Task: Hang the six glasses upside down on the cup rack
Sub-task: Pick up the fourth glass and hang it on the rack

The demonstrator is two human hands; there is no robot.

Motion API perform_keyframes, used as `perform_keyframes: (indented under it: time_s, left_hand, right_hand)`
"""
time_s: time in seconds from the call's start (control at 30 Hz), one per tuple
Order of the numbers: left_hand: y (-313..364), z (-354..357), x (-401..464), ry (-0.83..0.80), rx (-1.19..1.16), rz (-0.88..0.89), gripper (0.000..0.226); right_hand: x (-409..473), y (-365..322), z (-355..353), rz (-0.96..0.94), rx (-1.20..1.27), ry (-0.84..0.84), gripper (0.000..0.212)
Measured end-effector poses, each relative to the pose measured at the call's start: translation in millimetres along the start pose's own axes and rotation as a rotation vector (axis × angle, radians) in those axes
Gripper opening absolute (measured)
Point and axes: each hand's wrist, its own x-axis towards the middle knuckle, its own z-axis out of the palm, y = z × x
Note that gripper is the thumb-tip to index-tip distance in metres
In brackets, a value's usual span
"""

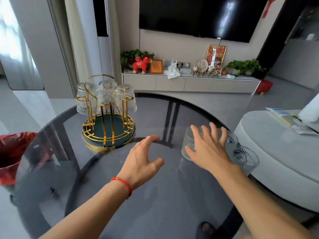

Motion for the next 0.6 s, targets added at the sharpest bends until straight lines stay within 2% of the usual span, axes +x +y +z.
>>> perform_keyframes:
  time_s: [0.13,0.2,0.33,0.47,0.6]
  left_hand:
    - [-1.8,7.2,1.3,-0.027,-0.021,-0.016,0.061]
    - [-4.3,10.0,2.2,-0.043,-0.023,-0.017,0.063]
    - [-7.3,11.2,5.6,-0.080,-0.042,-0.007,0.071]
    - [-6.9,9.7,5.0,-0.090,-0.083,0.025,0.081]
    - [-3.1,5.7,1.6,-0.038,-0.125,0.059,0.071]
  right_hand:
    - [1.5,3.7,-2.0,-0.029,0.058,0.090,0.069]
    - [-0.1,2.5,-7.9,-0.044,0.126,0.104,0.072]
    - [-9.5,-11.7,-20.0,-0.106,0.421,0.154,0.082]
    - [-18.1,-25.6,-26.2,-0.116,0.911,0.080,0.084]
    - [-22.3,-34.7,-23.6,-0.174,1.124,-0.079,0.088]
